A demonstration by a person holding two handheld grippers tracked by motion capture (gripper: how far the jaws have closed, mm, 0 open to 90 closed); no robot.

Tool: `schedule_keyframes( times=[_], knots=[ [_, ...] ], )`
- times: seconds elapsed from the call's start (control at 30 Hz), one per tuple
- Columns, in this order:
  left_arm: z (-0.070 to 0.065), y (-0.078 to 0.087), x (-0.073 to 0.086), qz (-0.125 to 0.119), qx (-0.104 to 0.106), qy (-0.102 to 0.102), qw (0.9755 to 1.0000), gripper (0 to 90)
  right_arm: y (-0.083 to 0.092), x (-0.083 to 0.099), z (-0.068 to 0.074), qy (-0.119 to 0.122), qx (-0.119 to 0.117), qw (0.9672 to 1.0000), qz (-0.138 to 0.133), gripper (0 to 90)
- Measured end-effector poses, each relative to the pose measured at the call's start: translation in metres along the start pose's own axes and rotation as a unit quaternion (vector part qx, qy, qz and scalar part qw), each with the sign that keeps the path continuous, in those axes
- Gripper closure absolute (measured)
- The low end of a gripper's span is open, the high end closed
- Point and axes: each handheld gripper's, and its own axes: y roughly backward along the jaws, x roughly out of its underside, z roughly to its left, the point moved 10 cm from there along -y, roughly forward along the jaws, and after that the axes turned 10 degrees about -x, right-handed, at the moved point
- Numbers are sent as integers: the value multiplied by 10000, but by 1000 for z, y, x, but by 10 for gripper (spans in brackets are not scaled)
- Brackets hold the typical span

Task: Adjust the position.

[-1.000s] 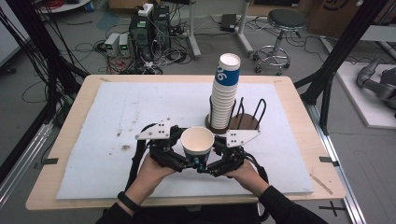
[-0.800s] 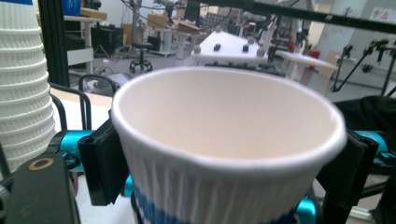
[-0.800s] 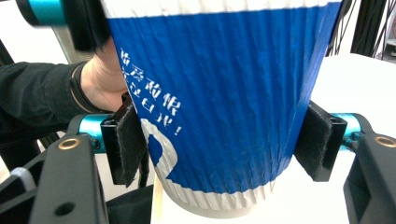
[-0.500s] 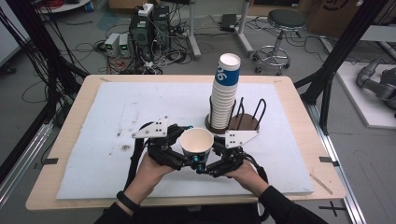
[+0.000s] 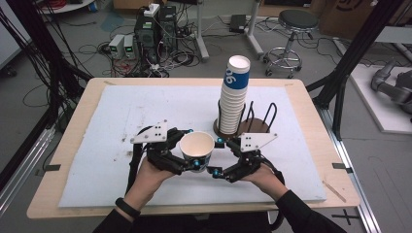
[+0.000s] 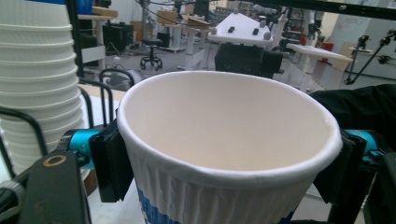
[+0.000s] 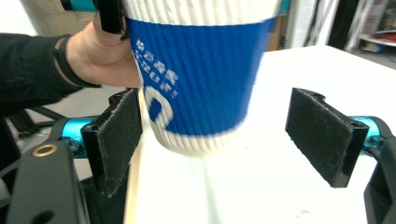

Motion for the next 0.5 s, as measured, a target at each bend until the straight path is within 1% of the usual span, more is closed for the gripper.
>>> schedule_keyframes(
  times=[0.07, 0.13, 0.2, 0.33, 0.4, 0.5],
  knots=[
    [2, 3, 0, -34, -16, 37, 10000, 216, 6, 0, -3, 17, 114, 9999, 9, 193],
    [5, 6, 1, -27, -88, 1, 10000, 217, 13, 1, -7, 55, 186, 9998, 35, 193],
    [8, 9, 2, -28, -151, 14, 9999, 217, 19, 2, -10, 87, 295, 9995, 56, 193],
    [13, 15, 8, 99, -283, -141, 9995, 217, 31, 4, -17, 87, 473, 9988, 62, 193],
    [15, 18, 11, 125, -334, -214, 9991, 217, 35, 5, -18, 75, 540, 9985, 63, 193],
    [22, 22, 16, 188, -447, -241, 9985, 217, 45, 9, -23, 67, 703, 9974, 111, 193]
  ],
)
